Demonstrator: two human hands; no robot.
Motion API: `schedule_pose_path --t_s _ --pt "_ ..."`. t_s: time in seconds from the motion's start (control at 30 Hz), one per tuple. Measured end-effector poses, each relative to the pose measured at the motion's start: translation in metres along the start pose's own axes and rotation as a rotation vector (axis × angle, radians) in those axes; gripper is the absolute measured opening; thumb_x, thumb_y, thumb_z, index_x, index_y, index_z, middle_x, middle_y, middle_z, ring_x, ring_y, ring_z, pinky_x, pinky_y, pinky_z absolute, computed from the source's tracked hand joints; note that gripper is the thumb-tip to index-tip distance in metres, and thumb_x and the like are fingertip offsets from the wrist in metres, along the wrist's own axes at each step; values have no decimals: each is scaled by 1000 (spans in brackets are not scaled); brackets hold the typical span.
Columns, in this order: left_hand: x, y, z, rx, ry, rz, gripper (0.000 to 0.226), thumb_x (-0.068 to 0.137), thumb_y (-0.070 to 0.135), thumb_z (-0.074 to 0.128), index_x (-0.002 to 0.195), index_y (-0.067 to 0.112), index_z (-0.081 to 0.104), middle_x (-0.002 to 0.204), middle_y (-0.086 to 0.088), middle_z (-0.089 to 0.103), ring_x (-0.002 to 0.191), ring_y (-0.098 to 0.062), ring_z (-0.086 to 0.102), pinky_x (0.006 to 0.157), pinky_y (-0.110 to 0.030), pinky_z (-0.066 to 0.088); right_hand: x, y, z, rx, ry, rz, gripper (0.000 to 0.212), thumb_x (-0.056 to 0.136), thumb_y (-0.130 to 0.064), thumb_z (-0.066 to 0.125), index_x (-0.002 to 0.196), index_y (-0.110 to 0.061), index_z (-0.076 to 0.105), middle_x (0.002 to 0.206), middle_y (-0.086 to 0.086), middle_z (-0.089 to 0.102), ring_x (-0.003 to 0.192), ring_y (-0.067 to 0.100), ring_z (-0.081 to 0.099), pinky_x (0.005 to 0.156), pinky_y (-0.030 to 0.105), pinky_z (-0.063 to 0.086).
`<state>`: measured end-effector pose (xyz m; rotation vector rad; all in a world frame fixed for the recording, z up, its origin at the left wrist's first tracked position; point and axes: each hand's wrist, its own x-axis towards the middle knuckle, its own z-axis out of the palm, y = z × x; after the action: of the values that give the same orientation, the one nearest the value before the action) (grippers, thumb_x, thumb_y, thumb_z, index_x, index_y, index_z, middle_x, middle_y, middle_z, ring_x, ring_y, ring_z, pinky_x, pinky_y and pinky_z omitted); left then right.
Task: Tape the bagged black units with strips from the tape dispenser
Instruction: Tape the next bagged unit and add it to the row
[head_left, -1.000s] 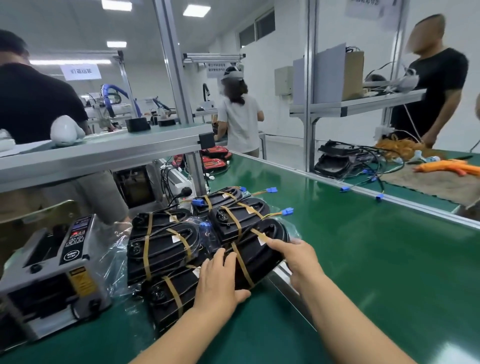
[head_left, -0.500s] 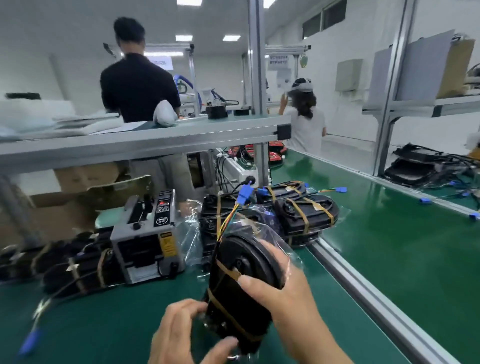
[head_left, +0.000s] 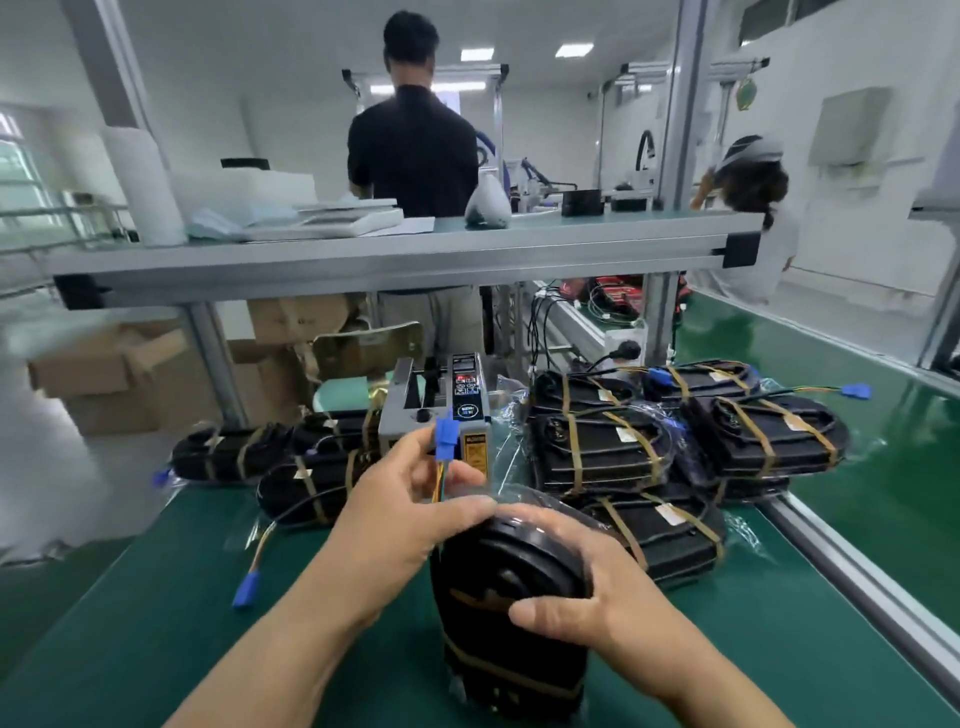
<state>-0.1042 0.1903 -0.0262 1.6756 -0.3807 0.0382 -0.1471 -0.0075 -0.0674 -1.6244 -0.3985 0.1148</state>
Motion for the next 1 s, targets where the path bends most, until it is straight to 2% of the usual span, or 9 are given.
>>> schedule_pose_path --t_s 0.13,0.33,0.4,0.5,0.6,0.67,0.77,0.87,1.0 --pt "9 -1 -6 -60 81 92 46 69 8 85 101 38 72 75 1 69 74 -9 64 72 -17 51 2 3 -1 -61 -60 40 68 73 -11 80 136 -19 55 128 2 69 119 20 65 101 27 49" --pt "21 -10 -31 -346 168 -14 48 55 26 82 100 16 73 74 -4 65 64 -17 62 70 -31 58 0 5 -16 -89 36 44 69 66 -24 84 130 -33 59 121 -3 71 110 18 69 94 25 53" --pt "28 -19 -35 -419 151 -138 39 67 38 76 96 12 74 72 -7 63 55 -15 59 59 -31 57 1 7 -18 -140 78 37 64 68 -24 83 126 -43 61 118 -13 72 107 10 70 91 19 52" --pt "47 -40 -41 -657 192 -495 64 83 67 53 86 6 72 69 -8 68 51 -16 62 53 -31 57 5 11 -14 -195 162 16 65 70 -19 85 125 -42 60 112 -31 68 103 -6 66 83 4 46" --pt "66 -63 -38 -891 313 -730 53 93 58 52 85 8 66 71 -9 69 55 -17 66 53 -30 57 6 15 -7 -190 190 15 68 68 -14 86 126 -39 59 110 -26 71 102 -1 69 84 6 47" --pt "76 -75 -32 -725 405 -764 27 95 35 61 84 10 63 65 -5 65 59 -15 61 57 -29 52 5 18 -3 -187 200 10 72 63 -22 84 128 -39 58 109 -25 72 101 1 70 84 8 48" --pt "80 -88 -30 -37 540 -507 12 83 3 71 88 13 68 70 -1 65 63 -15 57 57 -27 45 4 18 0 -226 207 -8 72 63 -26 84 126 -45 56 106 -37 67 100 -11 65 82 -1 42" --pt "80 -86 -30 526 440 -280 12 79 16 78 74 26 72 74 9 69 72 -11 63 60 -24 42 4 18 2 -234 205 -10 72 70 -12 88 127 -43 56 104 -38 67 98 -15 64 81 -4 40" --pt "96 -77 -18 -73 496 -571 13 87 21 74 79 11 72 64 3 65 53 -9 48 49 -21 35 4 17 2 -211 195 -9 73 69 -9 88 126 -42 57 106 -34 69 99 -10 67 81 -1 42"
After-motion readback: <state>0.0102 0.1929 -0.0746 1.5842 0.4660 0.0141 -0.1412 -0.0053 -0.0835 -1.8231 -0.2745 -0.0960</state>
